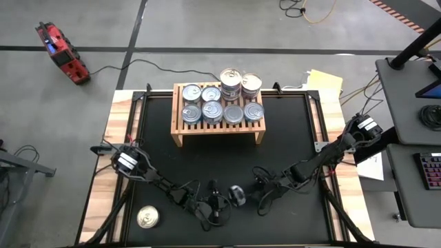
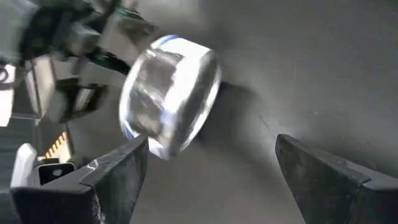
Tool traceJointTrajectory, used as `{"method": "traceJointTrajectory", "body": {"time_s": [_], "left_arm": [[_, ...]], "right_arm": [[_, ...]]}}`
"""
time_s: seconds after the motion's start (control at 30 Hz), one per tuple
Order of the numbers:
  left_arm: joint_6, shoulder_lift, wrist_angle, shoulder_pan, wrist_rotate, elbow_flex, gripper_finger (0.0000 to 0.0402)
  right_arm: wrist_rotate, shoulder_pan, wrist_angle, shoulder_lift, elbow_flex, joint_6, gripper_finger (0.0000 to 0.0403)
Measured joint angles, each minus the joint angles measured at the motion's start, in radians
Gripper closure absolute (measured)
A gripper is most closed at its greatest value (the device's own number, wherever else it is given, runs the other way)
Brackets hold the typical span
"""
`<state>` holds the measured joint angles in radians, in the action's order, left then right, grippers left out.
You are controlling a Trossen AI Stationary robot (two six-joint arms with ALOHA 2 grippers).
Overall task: Stack canned seafood by type on shelf
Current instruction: Stack the blue tuna can on top of the blue tuna can
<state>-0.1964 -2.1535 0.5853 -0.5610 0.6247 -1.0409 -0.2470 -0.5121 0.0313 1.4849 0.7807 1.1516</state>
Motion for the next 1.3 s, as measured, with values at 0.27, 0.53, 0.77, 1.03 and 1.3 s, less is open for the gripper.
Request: {"method": "traceJointTrajectory", "body": {"time_s": [0.27,0.53,0.77,1.03,1.3], "left_arm": [[0.0,-0.001,0.014,0.0,0.005,0.003,0.0401],[0.0,0.0,0.018,0.0,0.006,0.003,0.0401],[0.0,0.002,0.025,0.0,0.01,0.005,0.0401],[0.001,0.003,0.025,0.0,0.01,0.005,0.0401],[0.004,0.004,0.034,0.0,0.001,0.009,0.0401]], "right_arm": [[-0.018,0.0,-0.097,0.007,0.0,-0.133,0.0062],[-0.045,-0.004,-0.12,0.03,0.024,-0.3,0.0063],[-0.068,-0.009,-0.115,0.112,0.098,-0.413,0.0073],[-0.071,-0.013,-0.088,0.156,0.169,-0.437,0.0089],[-0.086,-0.013,0.0,0.239,0.245,-0.439,0.0105]]}}
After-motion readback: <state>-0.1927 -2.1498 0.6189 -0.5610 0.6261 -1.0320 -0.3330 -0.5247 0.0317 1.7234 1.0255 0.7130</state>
